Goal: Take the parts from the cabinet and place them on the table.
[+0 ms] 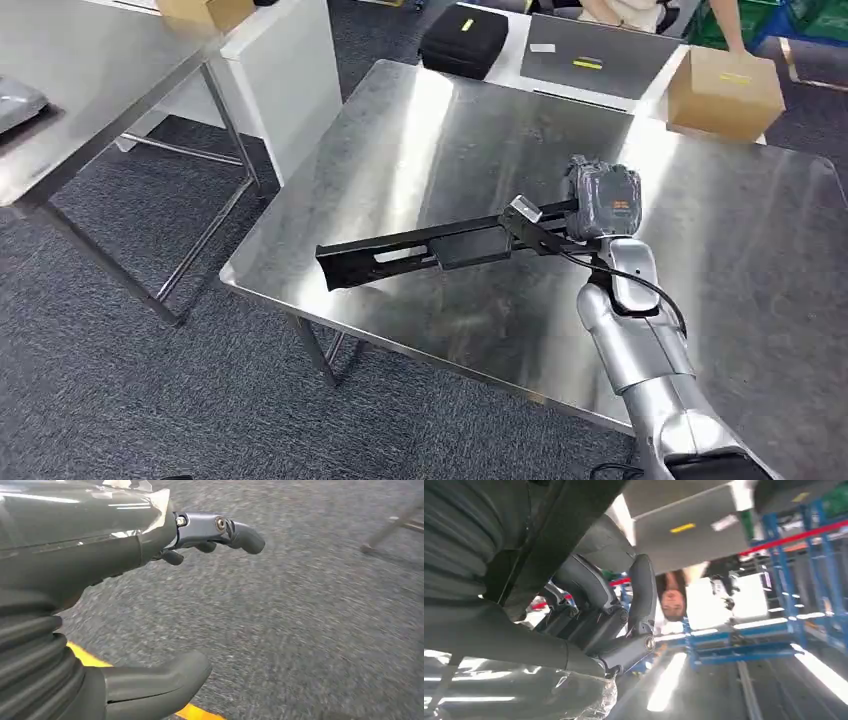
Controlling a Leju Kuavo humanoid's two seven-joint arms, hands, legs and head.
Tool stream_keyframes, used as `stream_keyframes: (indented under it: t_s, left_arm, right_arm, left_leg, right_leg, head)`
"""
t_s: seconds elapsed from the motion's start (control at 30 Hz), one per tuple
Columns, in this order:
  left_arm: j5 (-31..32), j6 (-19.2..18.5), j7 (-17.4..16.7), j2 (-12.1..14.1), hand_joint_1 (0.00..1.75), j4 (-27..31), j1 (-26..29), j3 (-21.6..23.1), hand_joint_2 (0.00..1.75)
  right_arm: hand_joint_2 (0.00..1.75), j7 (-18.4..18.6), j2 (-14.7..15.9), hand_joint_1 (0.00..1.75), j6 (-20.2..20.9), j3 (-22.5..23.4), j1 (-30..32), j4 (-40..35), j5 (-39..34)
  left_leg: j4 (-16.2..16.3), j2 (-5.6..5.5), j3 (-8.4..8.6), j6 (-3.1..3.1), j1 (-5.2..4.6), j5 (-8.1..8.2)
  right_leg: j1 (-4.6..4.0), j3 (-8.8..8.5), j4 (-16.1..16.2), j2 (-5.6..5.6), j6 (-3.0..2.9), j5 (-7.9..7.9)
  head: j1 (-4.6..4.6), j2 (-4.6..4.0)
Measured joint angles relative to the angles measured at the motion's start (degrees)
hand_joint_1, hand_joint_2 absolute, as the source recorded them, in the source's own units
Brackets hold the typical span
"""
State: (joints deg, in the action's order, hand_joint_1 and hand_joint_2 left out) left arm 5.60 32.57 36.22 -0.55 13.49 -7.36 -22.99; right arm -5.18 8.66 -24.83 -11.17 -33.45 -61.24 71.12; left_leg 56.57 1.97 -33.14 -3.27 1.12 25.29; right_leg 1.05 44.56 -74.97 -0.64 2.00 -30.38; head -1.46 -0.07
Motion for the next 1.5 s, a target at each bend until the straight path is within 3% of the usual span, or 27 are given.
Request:
stream_keyframes:
  t_s: [0.03, 0.1, 0.13, 0.17, 0.2, 0.23, 0.3, 0.33, 0.37, 0.4, 0.43, 0.47, 0.5, 0.53, 0.57, 0.63, 0.67, 0.7, 0.73, 0.77, 0.8, 1.0, 1.5]
  left_arm:
    - [0.1, 0.3, 0.5, 0.0, 0.00, 0.0, 0.0, 0.0, 1.75]
    - [0.2, 0.5, 1.1, -0.2, 0.00, 0.0, 0.0, 0.0, 1.75]
    - [0.2, 0.5, 1.4, -0.3, 0.00, 0.0, 0.0, -0.1, 1.75]
    - [0.2, 0.7, 1.7, -0.1, 0.00, 0.0, 0.0, -0.1, 1.75]
    - [0.1, 1.0, 2.1, -0.2, 0.00, 0.0, 0.0, -0.1, 1.75]
    - [0.0, 1.1, 2.4, -0.1, 0.00, 0.0, 0.0, -0.2, 1.75]
    - [-0.1, 1.4, 2.8, -0.2, 0.00, 0.0, 0.0, -0.4, 1.75]
    - [-0.1, 1.7, 2.8, -0.2, 0.00, 0.0, -0.1, -0.5, 1.75]
    - [-0.2, 2.0, 2.9, -0.2, 0.00, 0.1, -0.2, -0.6, 1.75]
    - [-0.2, 2.3, 2.9, -0.2, 0.00, 0.1, -0.1, -0.7, 1.75]
    - [-0.2, 2.6, 2.9, -0.1, 0.00, 0.1, 0.2, -1.0, 1.75]
    - [0.1, 3.3, 2.9, -0.1, 0.00, 0.1, 0.4, -1.1, 1.75]
    - [0.5, 3.9, 2.9, -0.2, 0.00, 0.2, 0.6, -1.2, 1.75]
    - [0.7, 4.4, 2.9, -0.2, 0.00, 0.4, 0.7, -1.2, 1.75]
    - [0.9, 4.3, 2.9, -0.3, 0.00, 0.6, 0.7, -1.2, 1.75]
    - [1.0, 3.9, 2.9, -0.3, 0.00, 1.1, 0.7, -1.2, 1.75]
    - [1.0, 4.0, 2.9, -0.2, 0.00, 1.3, 0.6, -1.2, 1.75]
    - [1.0, 4.0, 2.9, -0.3, 0.00, 1.4, 0.6, -1.2, 1.75]
    - [1.0, 4.1, 2.9, -0.3, 0.00, 1.5, 0.6, -1.2, 1.75]
    - [1.0, 4.1, 2.9, -0.4, 0.00, 1.6, 0.7, -1.2, 1.75]
    - [1.0, 4.1, 2.9, -0.4, 0.00, 1.6, 0.7, -1.2, 1.75]
    - [1.0, 4.3, 2.9, -0.5, 0.00, 1.9, 0.8, -1.3, 1.75]
    - [1.5, 4.4, 2.9, -1.0, 0.00, 2.9, 1.1, -1.4, 1.75]
  right_arm:
    - [1.75, 0.0, 0.0, 1.71, 0.0, 0.0, 0.1, 0.1, 0.0]
    - [1.75, -0.1, 0.0, 1.71, 0.0, 0.0, 0.1, 0.1, -0.1]
    - [1.75, -0.2, 0.1, 1.71, 0.0, 0.0, 0.0, 0.1, -0.1]
    - [1.75, -0.3, 0.1, 1.71, -0.1, 0.0, -0.1, 0.1, -0.2]
    - [1.75, -0.4, 0.0, 1.71, -0.1, 0.0, -0.1, 0.2, -0.2]
    - [1.75, -0.4, 0.0, 1.71, -0.1, 0.0, -0.1, 0.3, -0.2]
    - [1.75, -0.6, 0.1, 1.71, -0.3, 0.0, -0.2, 0.4, -0.2]
    - [1.75, -0.7, 0.1, 1.71, -0.3, 0.0, -0.2, 0.4, -0.2]
    - [1.75, -0.7, 0.0, 1.71, -0.4, 0.0, -0.4, 0.5, -0.2]
    - [1.75, -0.7, -0.1, 1.71, -0.4, 0.0, -0.5, 0.6, -0.2]
    - [1.75, -0.7, -0.4, 1.71, -0.4, 0.0, -0.5, 0.7, -0.2]
    - [1.75, -0.7, -0.6, 1.71, -0.4, 0.0, -0.5, 0.9, -0.2]
    - [1.75, -0.7, -0.7, 1.71, -0.4, 0.0, -0.4, 1.1, -0.2]
    - [1.75, -0.7, -0.9, 1.71, -0.4, 0.0, -0.4, 1.4, -0.1]
    - [1.75, -0.7, -0.9, 1.71, -0.5, 0.0, -0.4, 1.5, 0.4]
    - [1.75, -0.4, -0.9, 1.71, -0.5, -0.1, -0.5, 1.6, 1.4]
    - [1.75, -0.2, -1.0, 1.71, -0.5, -0.1, -0.5, 1.7, 1.6]
    - [1.75, -0.1, -0.9, 1.71, -0.6, -0.1, -0.7, 1.8, 1.8]
    - [1.75, 0.0, -0.9, 1.71, -0.6, -0.1, -0.8, 1.9, 1.8]
    - [1.75, 0.0, -0.9, 1.71, -0.6, -0.1, -0.8, 2.0, 1.9]
    - [1.75, 0.0, -0.9, 1.71, -0.6, -0.1, -0.8, 2.2, 1.9]
    - [1.75, 0.0, -0.9, 1.71, -0.6, -0.2, -0.9, 2.5, 1.9]
    - [1.75, -0.4, -1.1, 1.71, 0.7, -0.4, -3.8, 5.7, 3.0]
  left_leg:
    - [0.0, 0.63, 0.00, 0.10, 0.04, 0.06]
    - [0.2, 1.86, 0.07, 0.48, 0.21, 0.23]
    - [0.5, 2.48, 0.13, 0.90, 0.25, 0.50]
    - [0.8, 3.02, 0.11, 1.40, -0.25, 0.81]
    - [1.1, 3.59, 0.22, 1.81, -0.41, 1.05]
    - [0.9, 4.02, 0.37, 2.14, -0.53, 1.14]
    - [0.9, 5.42, 0.64, 2.42, -0.44, 1.17]
    - [1.2, 4.14, 0.39, 2.98, 0.16, 1.73]
    - [3.2, 1.10, -0.25, 3.09, 0.39, 3.45]
    - [6.8, -0.43, -1.82, 3.07, 0.33, 5.66]
    - [12.0, -1.36, -4.31, 3.11, 0.32, 8.12]
    - [16.2, -1.60, -6.51, 3.10, 0.32, 9.69]
    - [18.9, -1.64, -8.15, 3.02, 0.31, 10.06]
    - [18.7, -1.67, -8.49, 2.73, 0.29, 9.08]
    - [16.2, -1.74, -7.66, 2.35, 0.23, 7.01]
    - [6.3, -2.17, -2.97, 1.10, -0.09, 1.63]
    - [2.6, -2.81, -1.29, 0.22, -0.42, 0.95]
    - [2.2, -2.25, -1.11, 0.40, -0.55, 0.84]
    - [1.9, -2.12, -1.12, 1.90, -0.52, 0.51]
    - [1.9, -2.14, -1.17, 2.40, -0.67, 0.69]
    - [1.9, -2.16, -1.24, 1.83, -0.94, 0.62]
    - [1.9, -2.29, -1.62, 1.33, -1.15, 0.28]
    - [2.0, -2.26, -1.59, 1.34, -1.03, 0.26]
  right_leg:
    - [0.22, -1.12, 1.8, 0.15, 0.52, 0.79]
    - [0.67, -6.02, 10.2, 1.35, 1.74, 3.67]
    - [0.84, -9.68, 16.3, 3.60, 2.32, 5.38]
    - [0.52, -10.20, 17.6, 6.29, 1.76, 5.13]
    - [-0.04, -10.45, 17.9, 5.35, 1.30, 5.56]
    - [0.04, -10.29, 17.6, 4.50, 0.58, 5.40]
    - [0.17, -10.03, 17.6, 3.16, -0.02, 5.75]
    - [1.21, -10.22, 17.7, 2.51, -0.46, 5.97]
    - [1.00, -10.15, 17.7, 1.71, -0.83, 6.13]
    - [0.81, -10.15, 17.7, 1.44, -1.25, 6.13]
    - [0.54, -10.13, 17.7, 1.17, -1.79, 6.13]
    - [0.27, -10.11, 17.7, 0.47, -1.83, 6.12]
    - [0.03, -10.12, 17.7, -0.14, -1.84, 6.12]
    - [-0.19, -10.14, 17.7, -0.56, -1.85, 6.13]
    - [-0.38, -10.19, 17.6, -0.92, -1.85, 6.13]
    - [-0.71, -10.47, 17.6, -1.49, -1.85, 6.13]
    - [-0.58, -10.47, 17.6, -1.57, -1.82, 6.12]
    - [-1.45, -10.30, 17.6, -1.70, -1.79, 6.10]
    - [-1.46, -10.01, 17.2, -1.66, -2.26, 5.77]
    - [-1.42, -9.89, 17.3, -1.63, -2.24, 5.84]
    - [-1.34, -9.79, 17.3, -1.62, -2.08, 5.93]
    - [-1.05, -9.79, 17.4, -1.38, -1.70, 6.18]
    - [-0.91, -9.69, 17.4, -1.37, -1.68, 6.24]
  head:
    - [-0.02, 0.00]
    - [0.00, 0.00]
    - [-0.02, 0.00]
    - [-0.18, 0.00]
    - [-0.26, 0.00]
    - [0.00, 0.00]
    - [0.20, 0.00]
    - [0.42, 0.00]
    - [0.55, 0.00]
    - [0.61, 0.00]
    - [0.68, 0.00]
    - [0.72, 0.00]
    - [0.72, 0.00]
    - [0.74, 0.00]
    - [0.74, 0.00]
    - [0.74, 0.00]
    - [0.72, 0.00]
    - [0.66, 0.00]
    - [0.66, 0.00]
    - [0.63, 0.00]
    - [0.70, 0.00]
    - [0.70, 0.00]
    - [0.70, 0.00]
